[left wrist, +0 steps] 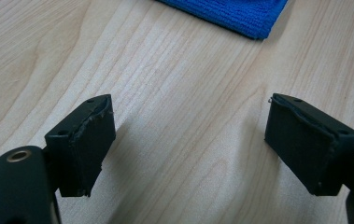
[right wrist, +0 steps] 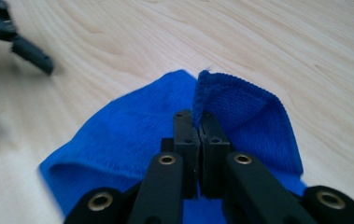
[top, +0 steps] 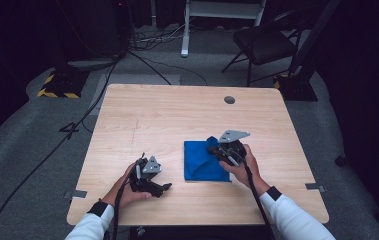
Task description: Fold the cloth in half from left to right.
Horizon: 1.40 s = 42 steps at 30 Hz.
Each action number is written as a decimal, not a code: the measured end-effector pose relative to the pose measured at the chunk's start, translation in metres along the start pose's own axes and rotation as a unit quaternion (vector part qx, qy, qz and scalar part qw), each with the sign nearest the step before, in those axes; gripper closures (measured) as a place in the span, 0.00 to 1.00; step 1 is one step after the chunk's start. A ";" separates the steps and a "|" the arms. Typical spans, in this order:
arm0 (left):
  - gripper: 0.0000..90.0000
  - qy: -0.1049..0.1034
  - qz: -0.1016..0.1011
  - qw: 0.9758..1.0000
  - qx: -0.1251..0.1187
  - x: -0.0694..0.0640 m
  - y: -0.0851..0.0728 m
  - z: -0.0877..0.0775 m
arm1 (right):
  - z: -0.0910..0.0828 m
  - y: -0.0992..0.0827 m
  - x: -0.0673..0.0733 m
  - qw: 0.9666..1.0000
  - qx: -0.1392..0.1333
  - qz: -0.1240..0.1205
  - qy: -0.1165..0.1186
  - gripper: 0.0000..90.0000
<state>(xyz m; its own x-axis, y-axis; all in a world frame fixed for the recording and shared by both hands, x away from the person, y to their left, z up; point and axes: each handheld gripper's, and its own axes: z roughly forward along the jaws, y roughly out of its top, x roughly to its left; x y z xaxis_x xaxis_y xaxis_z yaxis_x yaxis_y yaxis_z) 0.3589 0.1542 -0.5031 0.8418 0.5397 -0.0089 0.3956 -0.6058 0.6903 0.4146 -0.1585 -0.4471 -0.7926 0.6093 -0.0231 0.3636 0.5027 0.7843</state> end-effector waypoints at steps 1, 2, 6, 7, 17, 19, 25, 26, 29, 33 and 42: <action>0.18 0.000 0.000 1.000 0.001 0.000 0.000 0.000 | -0.006 -0.005 0.002 1.000 0.000 0.006 0.003 0.98; 0.18 0.000 0.001 1.000 0.001 0.000 0.000 0.000 | -0.010 -0.009 0.003 1.000 -0.002 0.010 0.007 0.98; 0.18 0.000 0.005 1.000 0.004 -0.001 0.002 0.001 | -0.031 -0.030 0.013 1.000 0.003 0.017 0.002 0.94; 0.18 0.000 0.004 1.000 0.005 -0.002 0.003 0.001 | -0.035 -0.033 0.015 1.000 0.005 0.019 -0.004 0.89; 0.18 -0.004 0.005 1.000 0.013 -0.005 0.010 0.006 | -0.066 -0.075 0.006 0.998 0.055 0.024 -0.007 0.47; 0.17 -0.003 0.007 1.000 0.015 -0.005 0.011 0.006 | -0.072 -0.081 -0.001 0.999 0.042 0.025 -0.010 0.44; 0.17 -0.005 0.006 1.000 0.018 -0.005 0.011 0.006 | -0.078 -0.087 -0.017 0.999 0.033 -0.003 -0.007 0.34; 0.17 -0.005 0.006 1.000 0.019 -0.004 0.011 0.006 | -0.078 -0.088 -0.018 0.999 0.032 -0.013 -0.009 0.34; 0.17 0.001 0.004 1.000 0.020 -0.002 0.007 0.002 | -0.080 -0.092 -0.024 0.999 0.035 -0.030 -0.002 0.31; 0.17 0.001 0.001 1.000 0.017 0.001 0.002 -0.003 | -0.085 -0.108 -0.039 0.999 0.045 -0.028 -0.002 0.29; 0.17 0.001 -0.001 1.000 0.017 0.006 -0.011 -0.015 | -0.109 -0.144 -0.073 0.998 0.047 0.022 -0.030 0.26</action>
<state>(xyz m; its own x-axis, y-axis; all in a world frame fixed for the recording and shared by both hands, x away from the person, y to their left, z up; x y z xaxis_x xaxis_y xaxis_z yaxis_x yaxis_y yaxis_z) 0.3544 0.1731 -0.5005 0.8403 0.5420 -0.0098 0.4099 -0.6235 0.6658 0.3667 -0.3416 -0.4906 -0.7446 0.6669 -0.0290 0.4444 0.5277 0.7239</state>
